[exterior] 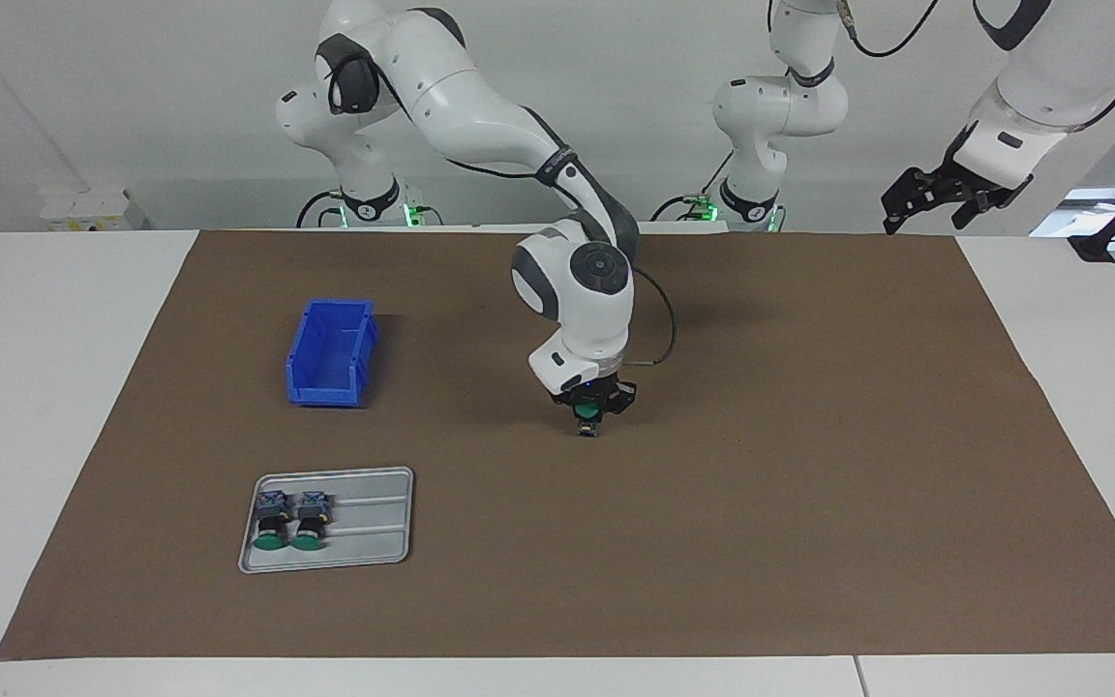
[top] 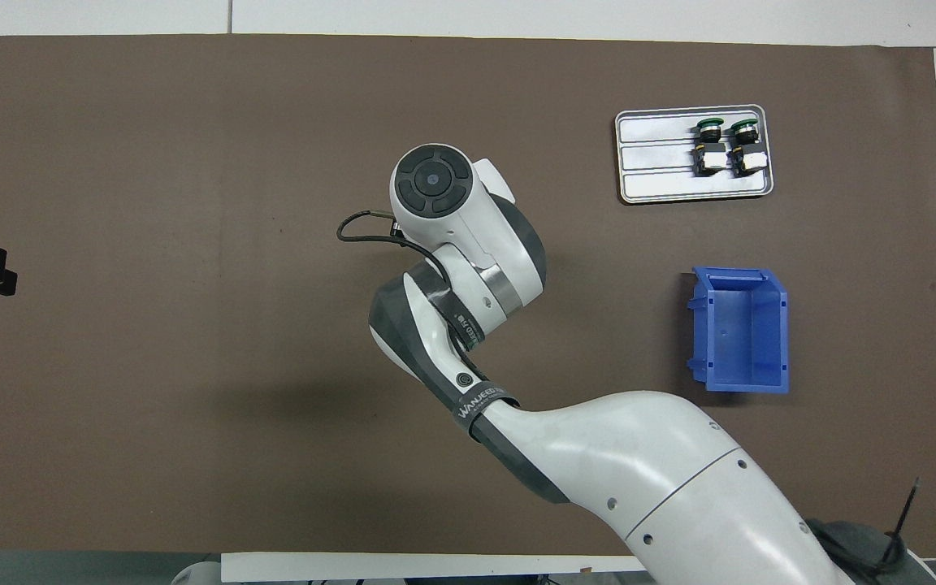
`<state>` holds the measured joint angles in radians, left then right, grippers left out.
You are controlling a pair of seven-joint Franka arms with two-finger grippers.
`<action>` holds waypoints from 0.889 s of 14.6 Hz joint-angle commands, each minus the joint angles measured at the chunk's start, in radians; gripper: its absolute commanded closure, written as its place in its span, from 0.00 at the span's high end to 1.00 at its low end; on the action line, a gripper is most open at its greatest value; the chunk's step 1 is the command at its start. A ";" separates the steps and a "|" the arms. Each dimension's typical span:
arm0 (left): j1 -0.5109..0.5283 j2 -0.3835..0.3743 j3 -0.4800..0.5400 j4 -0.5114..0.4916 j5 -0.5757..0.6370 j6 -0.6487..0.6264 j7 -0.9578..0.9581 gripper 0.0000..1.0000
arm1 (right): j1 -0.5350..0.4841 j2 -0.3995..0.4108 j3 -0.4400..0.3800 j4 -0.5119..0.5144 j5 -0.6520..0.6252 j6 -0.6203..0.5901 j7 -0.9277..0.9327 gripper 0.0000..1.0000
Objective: Place and press button with both arms
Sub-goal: 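Carry the green button with the right gripper toward the blue bin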
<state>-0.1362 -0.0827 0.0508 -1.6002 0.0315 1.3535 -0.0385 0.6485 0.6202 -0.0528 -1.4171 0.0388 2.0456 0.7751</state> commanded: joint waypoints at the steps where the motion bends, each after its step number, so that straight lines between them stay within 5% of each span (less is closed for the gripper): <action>1: 0.007 -0.019 -0.005 -0.010 0.019 -0.013 0.005 1.00 | -0.084 -0.198 0.011 -0.179 -0.002 -0.056 -0.181 0.00; 4: 0.007 -0.019 -0.005 -0.010 0.019 -0.013 0.005 1.00 | -0.199 -0.455 0.011 -0.487 -0.002 -0.012 -0.467 0.00; 8: 0.007 -0.019 -0.005 -0.010 0.019 -0.013 0.005 1.00 | -0.364 -0.710 0.008 -0.736 -0.004 -0.016 -0.751 0.00; 13: 0.007 -0.019 -0.005 -0.010 0.019 -0.013 0.005 1.00 | -0.581 -0.790 0.007 -0.842 -0.027 0.043 -1.037 0.00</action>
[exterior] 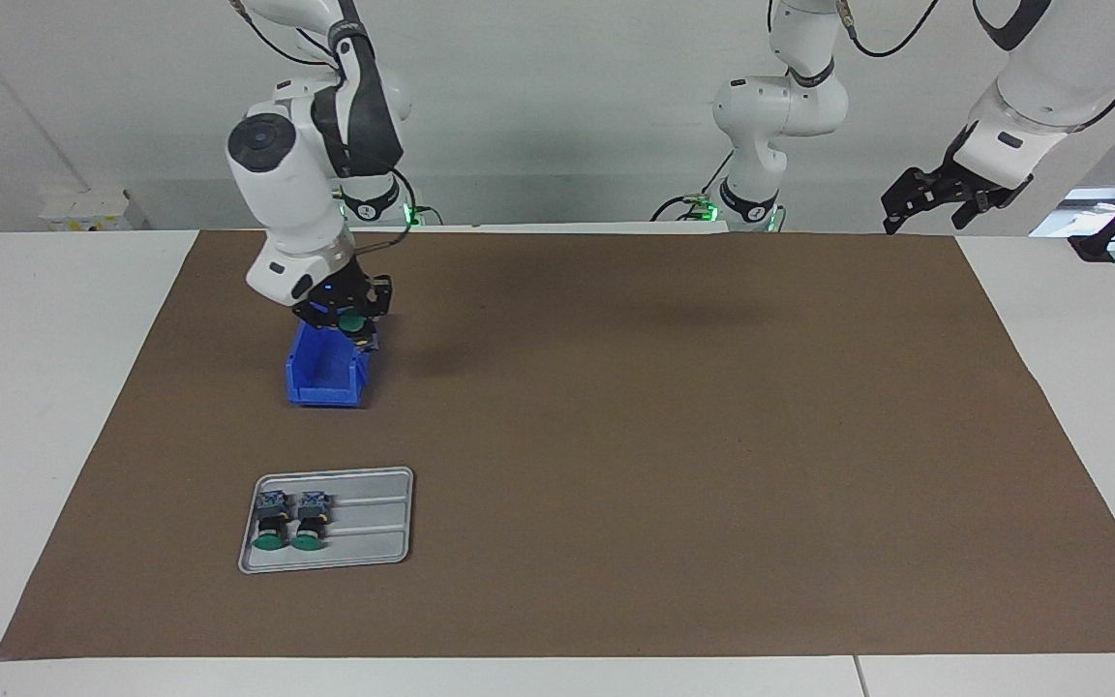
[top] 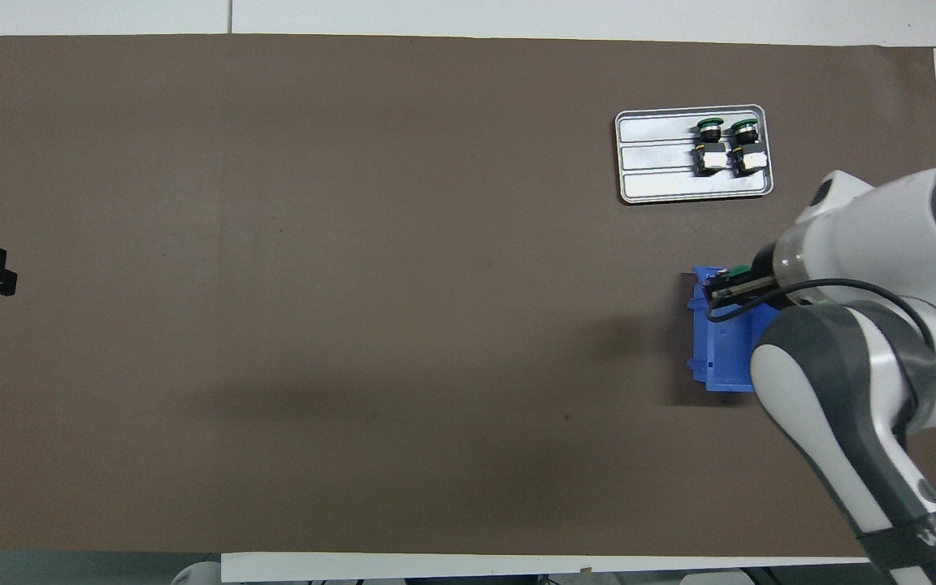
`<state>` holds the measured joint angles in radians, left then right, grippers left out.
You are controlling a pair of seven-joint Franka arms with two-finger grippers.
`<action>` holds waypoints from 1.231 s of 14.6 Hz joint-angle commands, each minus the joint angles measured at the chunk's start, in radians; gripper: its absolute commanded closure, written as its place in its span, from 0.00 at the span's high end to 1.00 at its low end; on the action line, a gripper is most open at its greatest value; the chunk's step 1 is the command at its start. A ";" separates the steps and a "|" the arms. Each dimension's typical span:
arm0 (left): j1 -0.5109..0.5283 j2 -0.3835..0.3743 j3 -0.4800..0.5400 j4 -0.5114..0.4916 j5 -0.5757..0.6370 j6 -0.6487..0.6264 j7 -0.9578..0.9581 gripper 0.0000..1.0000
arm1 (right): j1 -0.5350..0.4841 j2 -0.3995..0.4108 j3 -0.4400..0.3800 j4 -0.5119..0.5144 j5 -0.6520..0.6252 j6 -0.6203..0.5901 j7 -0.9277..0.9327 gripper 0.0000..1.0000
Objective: Place and press button with both arms
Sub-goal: 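Lower the green button into the blue bin and open the right gripper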
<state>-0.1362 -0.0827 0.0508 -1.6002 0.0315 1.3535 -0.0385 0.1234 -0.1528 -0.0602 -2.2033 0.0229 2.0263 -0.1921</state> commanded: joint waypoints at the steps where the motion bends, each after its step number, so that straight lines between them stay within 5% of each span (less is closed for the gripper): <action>1: 0.007 -0.019 -0.005 -0.010 0.019 -0.013 0.005 1.00 | -0.062 -0.010 0.014 -0.058 -0.011 0.060 -0.064 0.00; 14: 0.007 -0.019 -0.005 -0.010 0.019 -0.013 0.005 1.00 | -0.051 0.118 0.016 -0.136 -0.061 0.215 0.029 0.01; 16: 0.007 -0.019 -0.005 -0.010 0.019 -0.013 0.005 1.00 | -0.051 0.118 0.016 -0.151 -0.067 0.238 0.028 0.11; 18: 0.007 -0.019 -0.005 -0.010 0.018 -0.013 0.005 1.00 | -0.051 0.118 0.016 -0.147 -0.067 0.227 0.032 0.31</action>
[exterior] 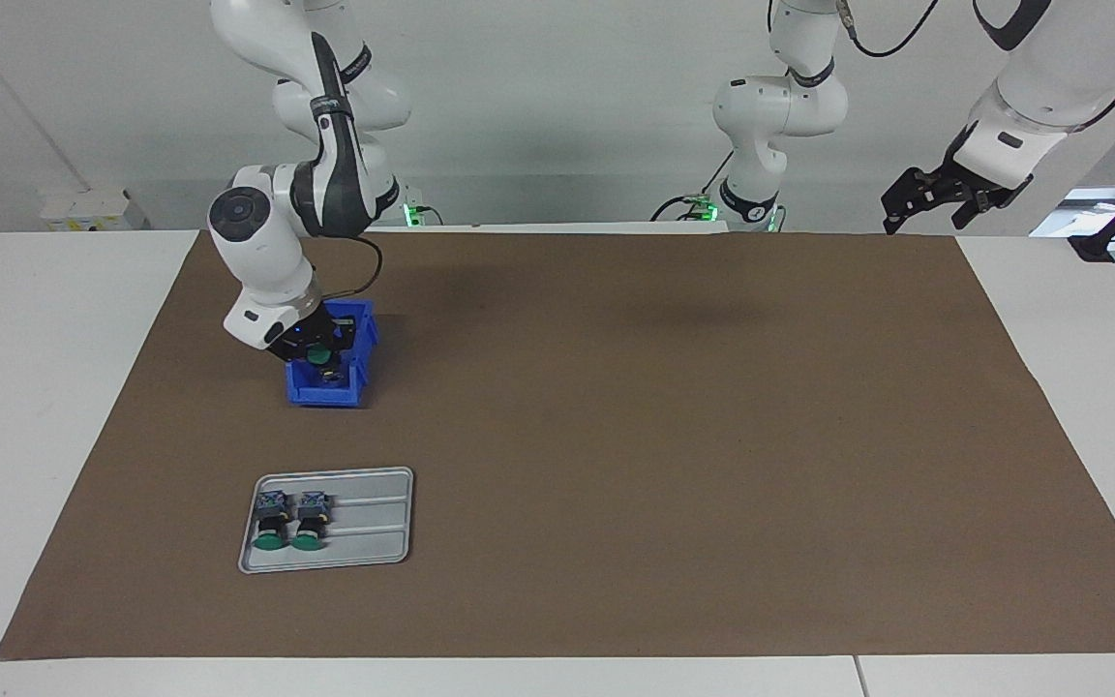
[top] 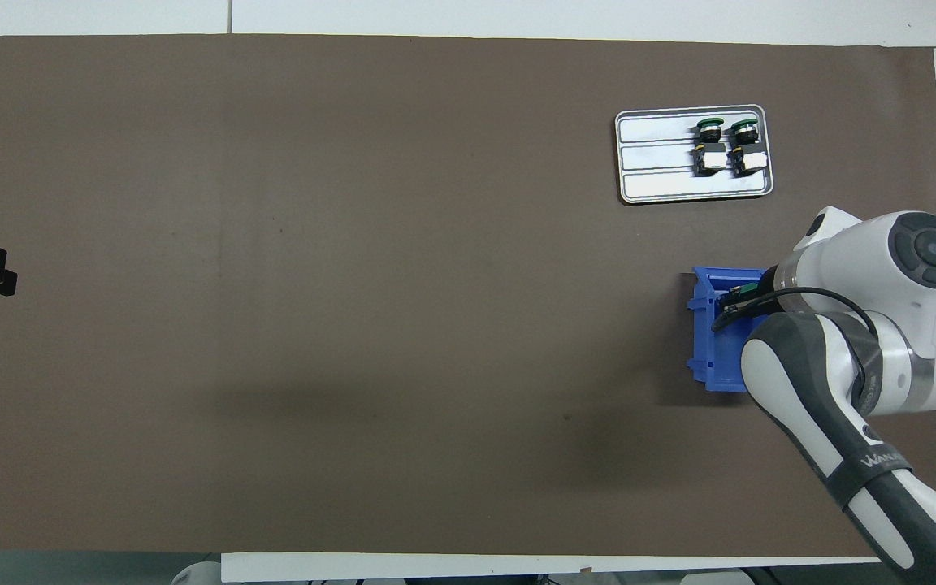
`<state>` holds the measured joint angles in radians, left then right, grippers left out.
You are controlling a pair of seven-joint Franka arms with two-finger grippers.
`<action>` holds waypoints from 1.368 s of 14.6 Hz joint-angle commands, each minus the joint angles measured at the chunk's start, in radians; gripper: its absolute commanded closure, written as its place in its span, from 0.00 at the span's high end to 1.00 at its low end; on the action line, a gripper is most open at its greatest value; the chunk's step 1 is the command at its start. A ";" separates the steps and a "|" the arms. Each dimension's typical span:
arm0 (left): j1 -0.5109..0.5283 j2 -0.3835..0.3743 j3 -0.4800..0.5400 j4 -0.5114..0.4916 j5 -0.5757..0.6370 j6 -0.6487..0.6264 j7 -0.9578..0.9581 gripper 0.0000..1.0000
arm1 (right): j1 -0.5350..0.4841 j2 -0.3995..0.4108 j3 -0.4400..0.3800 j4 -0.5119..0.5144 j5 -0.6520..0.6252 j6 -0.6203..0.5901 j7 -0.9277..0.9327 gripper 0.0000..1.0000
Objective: Place and press button with both arms
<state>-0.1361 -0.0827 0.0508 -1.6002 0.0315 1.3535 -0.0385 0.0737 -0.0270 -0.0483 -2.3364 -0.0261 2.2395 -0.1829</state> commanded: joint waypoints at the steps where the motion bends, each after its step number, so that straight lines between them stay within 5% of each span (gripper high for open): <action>1: 0.007 -0.019 -0.005 -0.010 0.018 -0.013 0.005 1.00 | -0.002 -0.008 0.004 -0.012 -0.020 0.012 0.025 0.34; 8: 0.007 -0.019 -0.005 -0.010 0.018 -0.013 0.005 1.00 | -0.002 -0.022 0.004 0.044 -0.024 -0.069 0.025 0.56; 9: 0.007 -0.019 -0.005 -0.010 0.019 -0.013 0.005 1.00 | -0.002 -0.021 0.004 0.090 -0.024 -0.116 0.023 0.63; 11: 0.007 -0.019 -0.005 -0.010 0.019 -0.013 0.005 1.00 | 0.000 -0.036 0.008 0.158 -0.024 -0.196 0.022 1.00; 20: 0.007 -0.019 -0.005 -0.010 0.018 -0.013 0.005 1.00 | -0.022 -0.044 0.002 0.664 0.023 -0.771 0.028 1.00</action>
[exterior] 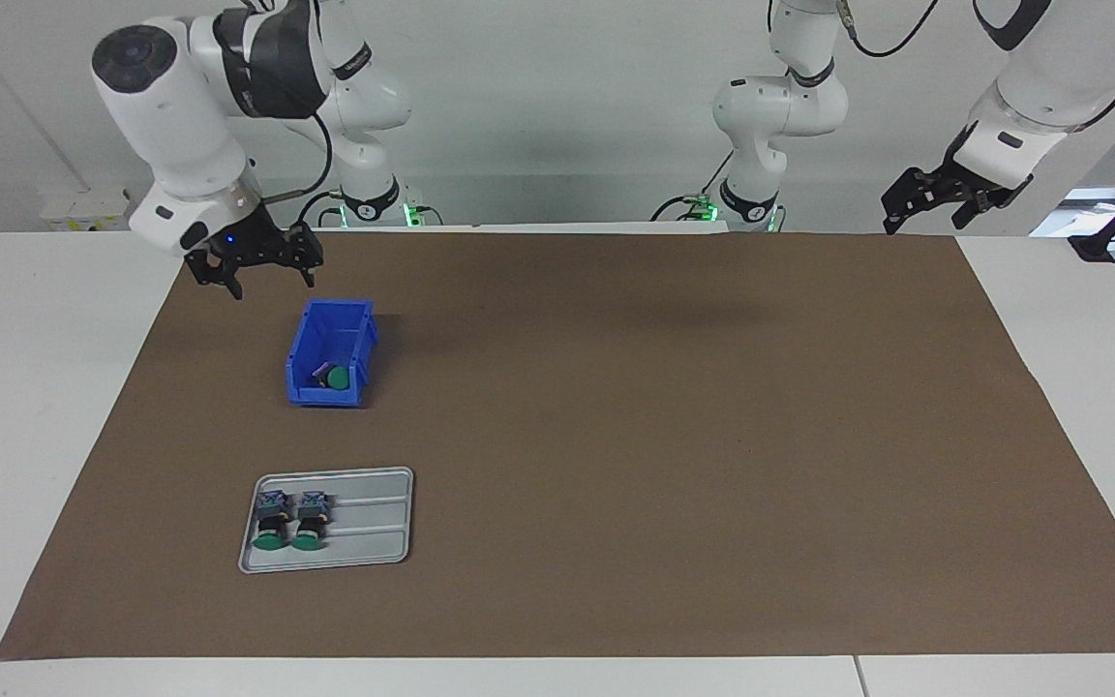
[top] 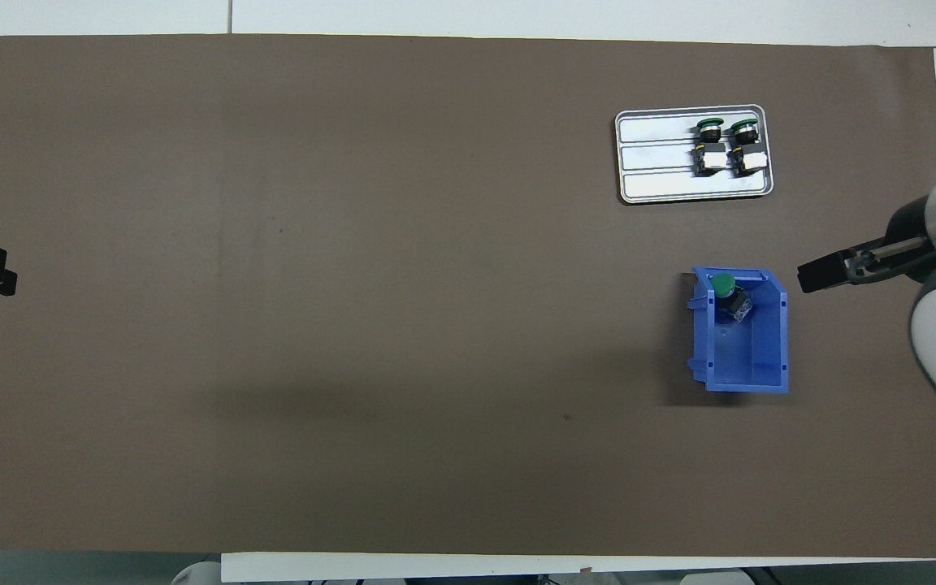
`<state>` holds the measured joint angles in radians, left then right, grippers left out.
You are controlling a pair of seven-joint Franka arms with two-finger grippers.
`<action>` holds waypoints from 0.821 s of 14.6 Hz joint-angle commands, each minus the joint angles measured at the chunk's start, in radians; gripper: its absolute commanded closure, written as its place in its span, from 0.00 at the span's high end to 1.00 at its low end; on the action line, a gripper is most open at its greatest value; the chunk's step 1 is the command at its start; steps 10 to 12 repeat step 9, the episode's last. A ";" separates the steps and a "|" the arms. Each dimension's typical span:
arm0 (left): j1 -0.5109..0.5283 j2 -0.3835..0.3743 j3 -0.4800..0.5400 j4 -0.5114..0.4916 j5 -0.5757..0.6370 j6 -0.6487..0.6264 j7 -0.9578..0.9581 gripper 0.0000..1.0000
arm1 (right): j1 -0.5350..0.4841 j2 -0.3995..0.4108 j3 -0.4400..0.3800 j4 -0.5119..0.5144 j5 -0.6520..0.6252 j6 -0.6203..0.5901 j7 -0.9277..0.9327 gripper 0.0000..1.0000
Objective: Place and press button with both arms
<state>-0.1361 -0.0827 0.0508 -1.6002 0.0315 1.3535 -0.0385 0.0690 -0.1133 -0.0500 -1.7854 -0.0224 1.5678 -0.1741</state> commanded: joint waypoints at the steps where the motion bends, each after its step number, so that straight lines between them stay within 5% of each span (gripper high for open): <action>1: 0.007 -0.018 -0.005 -0.010 0.019 -0.013 0.005 1.00 | -0.018 0.085 -0.001 0.189 0.021 -0.151 0.030 1.00; 12: 0.007 -0.018 -0.005 -0.010 0.019 -0.013 0.005 1.00 | -0.020 0.119 0.007 0.273 0.002 -0.161 0.082 1.00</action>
